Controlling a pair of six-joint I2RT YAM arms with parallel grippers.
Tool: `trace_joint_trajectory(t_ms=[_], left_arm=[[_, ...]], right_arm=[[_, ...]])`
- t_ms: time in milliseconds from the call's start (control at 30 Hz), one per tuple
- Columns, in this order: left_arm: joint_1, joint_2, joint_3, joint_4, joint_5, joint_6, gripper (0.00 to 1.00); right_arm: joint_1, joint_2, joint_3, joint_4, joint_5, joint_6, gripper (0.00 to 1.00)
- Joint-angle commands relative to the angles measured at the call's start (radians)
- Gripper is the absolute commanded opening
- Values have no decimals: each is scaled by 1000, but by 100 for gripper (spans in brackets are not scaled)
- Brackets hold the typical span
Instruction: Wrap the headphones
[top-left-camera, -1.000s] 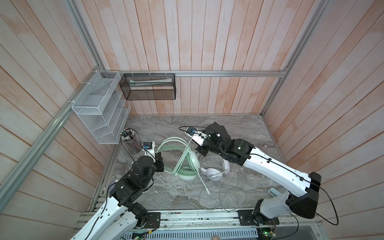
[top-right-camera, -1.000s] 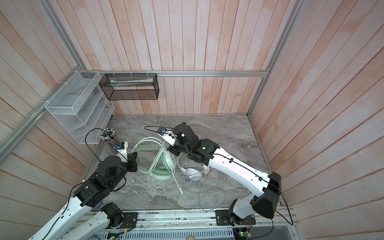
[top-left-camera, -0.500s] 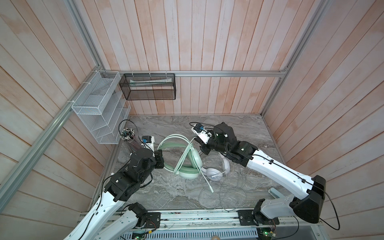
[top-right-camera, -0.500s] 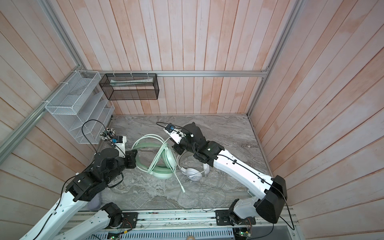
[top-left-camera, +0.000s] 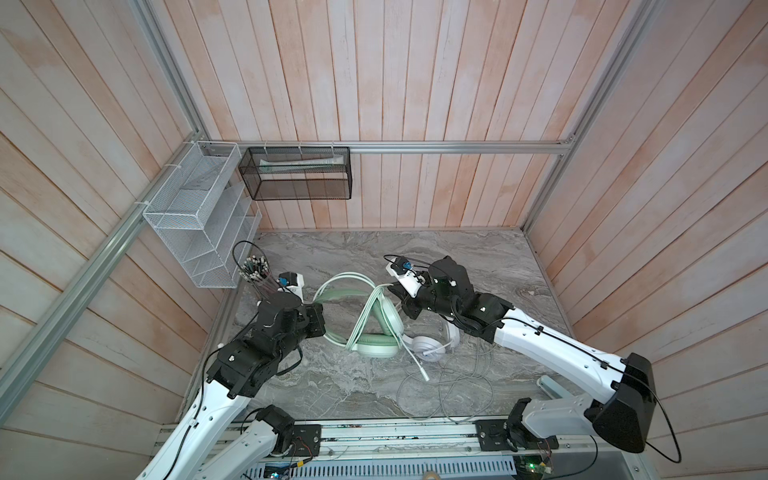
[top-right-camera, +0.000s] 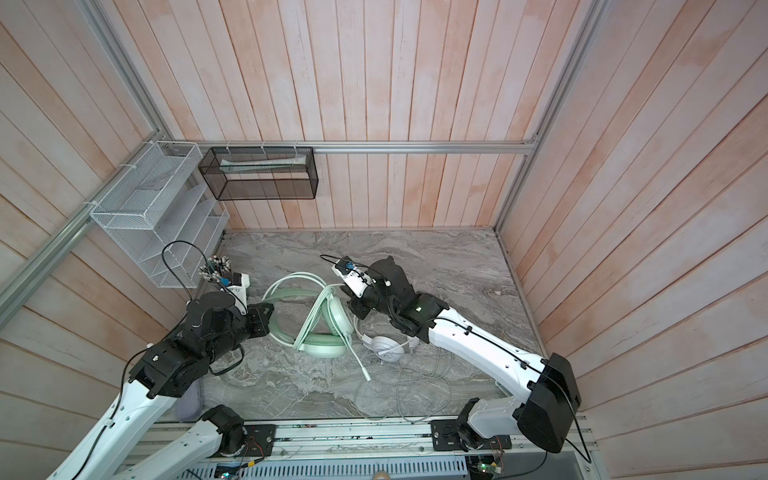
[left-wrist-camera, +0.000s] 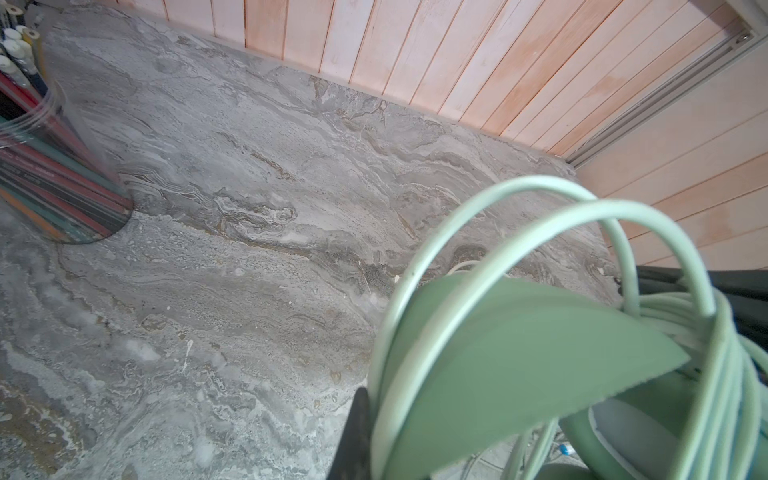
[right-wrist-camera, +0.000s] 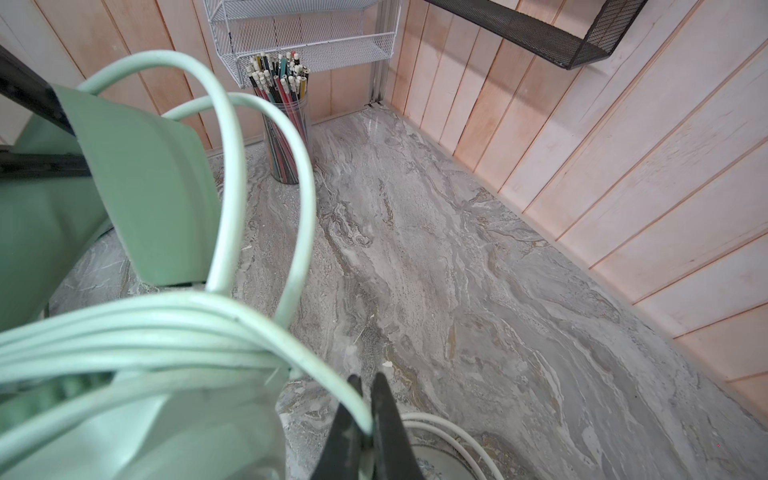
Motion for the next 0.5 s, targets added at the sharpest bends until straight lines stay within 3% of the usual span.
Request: trace_joint_trajectory(t_ms=[0,467], left_arm=[[14,-16,66,94,28,-86,0],[46,8,47,117,14,-127,0]], right_arm=[[-21,-22,-31,-14,41,24,11],[-44,-122,-96,9,64,103,25]])
